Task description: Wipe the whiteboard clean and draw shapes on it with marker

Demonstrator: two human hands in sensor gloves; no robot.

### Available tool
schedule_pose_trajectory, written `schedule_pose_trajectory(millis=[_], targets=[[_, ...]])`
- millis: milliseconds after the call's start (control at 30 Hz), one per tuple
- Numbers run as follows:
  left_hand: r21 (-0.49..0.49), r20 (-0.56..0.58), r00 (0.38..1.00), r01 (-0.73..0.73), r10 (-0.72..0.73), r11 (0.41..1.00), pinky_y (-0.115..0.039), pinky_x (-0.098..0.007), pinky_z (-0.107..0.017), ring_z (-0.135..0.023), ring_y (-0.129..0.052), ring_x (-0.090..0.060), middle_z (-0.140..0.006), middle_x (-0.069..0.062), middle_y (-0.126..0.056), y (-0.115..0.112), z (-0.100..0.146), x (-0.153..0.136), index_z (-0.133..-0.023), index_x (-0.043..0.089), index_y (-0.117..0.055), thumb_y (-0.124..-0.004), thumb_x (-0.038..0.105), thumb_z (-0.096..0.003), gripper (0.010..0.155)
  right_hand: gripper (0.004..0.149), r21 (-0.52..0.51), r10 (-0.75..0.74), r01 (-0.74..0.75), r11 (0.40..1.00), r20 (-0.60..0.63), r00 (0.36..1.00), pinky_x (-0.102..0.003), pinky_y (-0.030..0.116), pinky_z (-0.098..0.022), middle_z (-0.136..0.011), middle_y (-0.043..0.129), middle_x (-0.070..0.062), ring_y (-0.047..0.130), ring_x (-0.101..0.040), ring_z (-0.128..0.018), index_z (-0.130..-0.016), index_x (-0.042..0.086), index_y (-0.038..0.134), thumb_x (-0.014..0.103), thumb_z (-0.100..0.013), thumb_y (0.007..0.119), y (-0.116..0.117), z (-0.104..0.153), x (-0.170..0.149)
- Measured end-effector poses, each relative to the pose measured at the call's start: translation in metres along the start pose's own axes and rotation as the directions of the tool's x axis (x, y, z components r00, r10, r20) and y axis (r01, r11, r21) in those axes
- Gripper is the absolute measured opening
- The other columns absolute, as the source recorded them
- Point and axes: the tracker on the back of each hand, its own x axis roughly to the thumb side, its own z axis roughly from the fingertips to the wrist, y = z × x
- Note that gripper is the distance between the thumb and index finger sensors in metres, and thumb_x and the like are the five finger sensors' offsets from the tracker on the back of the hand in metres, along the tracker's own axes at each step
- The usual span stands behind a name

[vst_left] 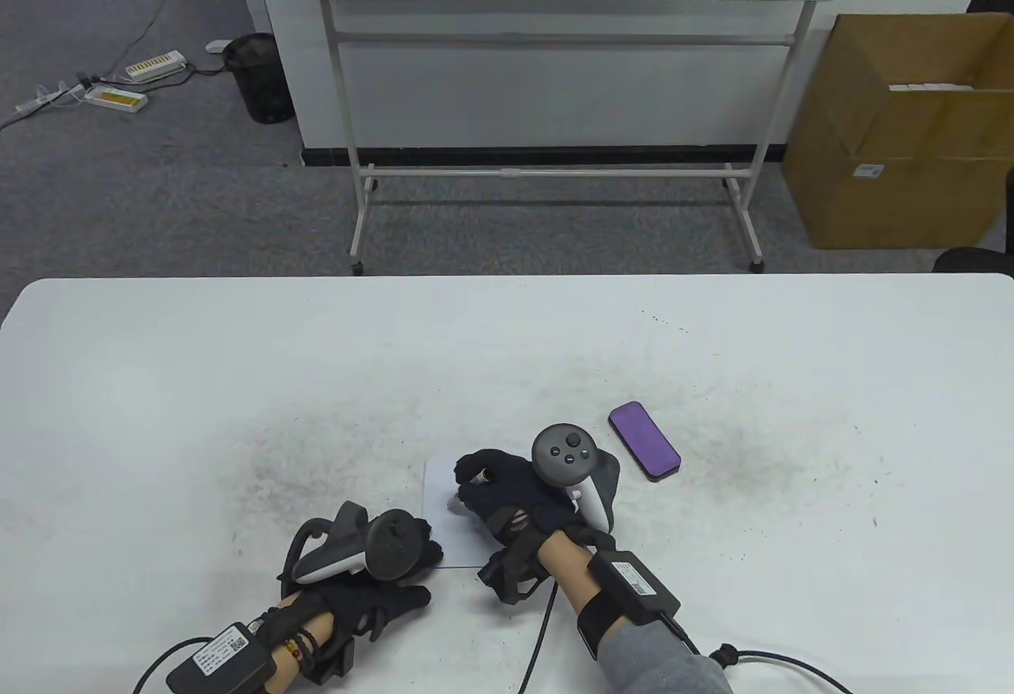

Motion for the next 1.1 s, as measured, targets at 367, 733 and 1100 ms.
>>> schedule_pose_trajectory(millis=[367,733,1100], targets=[[-0.021,-0.010,1.000,-0.001,0.001,1.000,-0.053,-0.058,-0.078,-0.110,-0.056,-0.028,-0.117,0.004,-0.051,0.000,-0.001,0.001,-0.100,0.034,-0.065,-0.074,0.055,-0.0369,0.067,0.044,-0.108,0.156,-0.157,0.982,-0.020,0.988,-0.037,0.095,-0.045,-0.084,0.091,-0.012,0.111,-0.030,-0.061,-0.079,0.024,0.089,0.032,-0.036,0.092,-0.003,0.000,0.005],[-0.025,-0.021,1.000,-0.008,0.008,1.000,-0.053,-0.058,-0.078,-0.110,-0.055,-0.027,-0.117,0.005,-0.051,0.000,-0.001,0.001,-0.099,0.035,-0.065,-0.074,0.055,-0.0369,0.066,0.043,-0.098,0.226,-0.232,0.968,-0.072,0.971,-0.036,0.096,-0.041,-0.080,0.094,-0.012,0.112,-0.030,-0.056,-0.076,0.022,0.091,0.035,-0.036,0.092,-0.010,0.017,0.010],[-0.029,-0.024,1.000,-0.010,0.009,1.000,-0.053,-0.058,-0.078,-0.111,-0.053,-0.027,-0.117,0.005,-0.050,0.000,-0.001,0.000,-0.099,0.035,-0.064,-0.074,0.053,-0.0370,0.066,0.043,-0.030,0.233,-0.234,0.972,-0.032,0.972,-0.036,0.096,-0.041,-0.080,0.094,-0.012,0.112,-0.029,-0.056,-0.077,0.021,0.091,0.035,-0.036,0.092,0.011,0.020,0.022]])
